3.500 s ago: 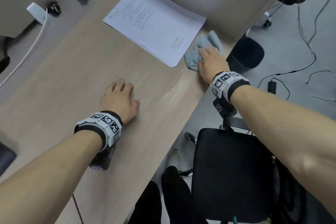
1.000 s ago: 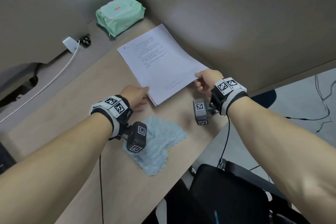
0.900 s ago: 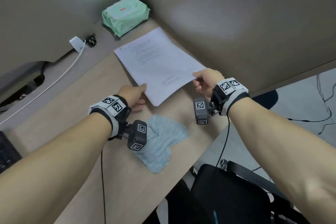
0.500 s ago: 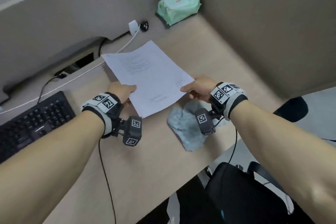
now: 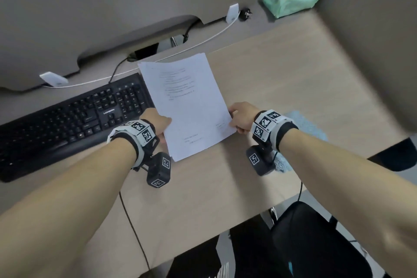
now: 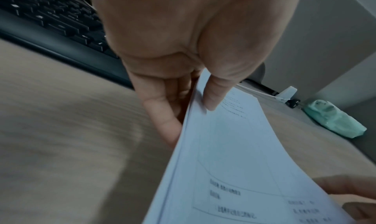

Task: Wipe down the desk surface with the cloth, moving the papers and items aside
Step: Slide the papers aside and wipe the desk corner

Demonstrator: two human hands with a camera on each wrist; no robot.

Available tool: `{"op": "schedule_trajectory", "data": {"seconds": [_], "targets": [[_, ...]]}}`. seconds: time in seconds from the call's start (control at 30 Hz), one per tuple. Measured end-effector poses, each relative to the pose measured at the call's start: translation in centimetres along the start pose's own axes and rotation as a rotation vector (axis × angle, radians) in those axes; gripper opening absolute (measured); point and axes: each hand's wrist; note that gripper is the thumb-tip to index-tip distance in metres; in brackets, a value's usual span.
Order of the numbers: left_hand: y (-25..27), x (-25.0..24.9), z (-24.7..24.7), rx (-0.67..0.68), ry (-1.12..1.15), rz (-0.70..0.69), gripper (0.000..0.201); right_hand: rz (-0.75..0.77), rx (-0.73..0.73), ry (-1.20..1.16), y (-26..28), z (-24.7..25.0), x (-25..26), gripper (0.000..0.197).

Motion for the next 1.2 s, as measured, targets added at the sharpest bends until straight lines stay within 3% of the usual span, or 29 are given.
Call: {"op": "schedule_trajectory", "data": {"seconds": [0.2, 0.4, 0.5, 0.63, 0.7, 0.87, 1.03, 1.2], "targets": [[0.0, 0.4, 0.3, -0.004, -0.093, 0.046, 0.027, -0.017, -0.114, 0.221, 0.8, 0.6, -0.6, 0.036], [0.3, -2.3, 1.3, -0.105, -0.603, -0.051, 0.040, -0.153, -0.313, 0.442, 3.1, 5.3, -4.7, 0.037], [0.4, -4.2, 0.6, -0.157, -0.750, -0.099, 0.035, -0.280, -0.268, 0.536, 4.7, 6.7, -6.9, 0.053], [0.4, -7.2, -2.0, -0.163, -0.751, -0.188, 0.034, -0.358, -0.108, 0.558, 5.2, 6.4, -9.2, 0.072], [0.6, -8.6, -3.9, -0.139, -0.753, -0.239, 0.045, -0.333, -0.115, 0.527, 4.5, 5.5, -9.9, 0.072], [0.5, -11.1, -8.6, -0.067, -0.756, -0.497, 0.048, -0.135, -0.360, 0.482, 2.3, 5.3, -11.0, 0.049], [-0.4, -12.8, -10.9, -0.002, -0.850, -0.659, 0.044, -0.056, -0.477, 0.390, -0.5, 10.0, -13.0, 0.068], [-2.6, -14.8, -12.2, -0.055, -0.892, -0.643, 0.049, 0.075, -0.375, 0.591, -2.8, 9.6, -11.0, 0.069]]}}
Point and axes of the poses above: each hand's wrist, its own y-axis away from the middle knuckle, its own z-axis out of the back of the hand, x = y × z
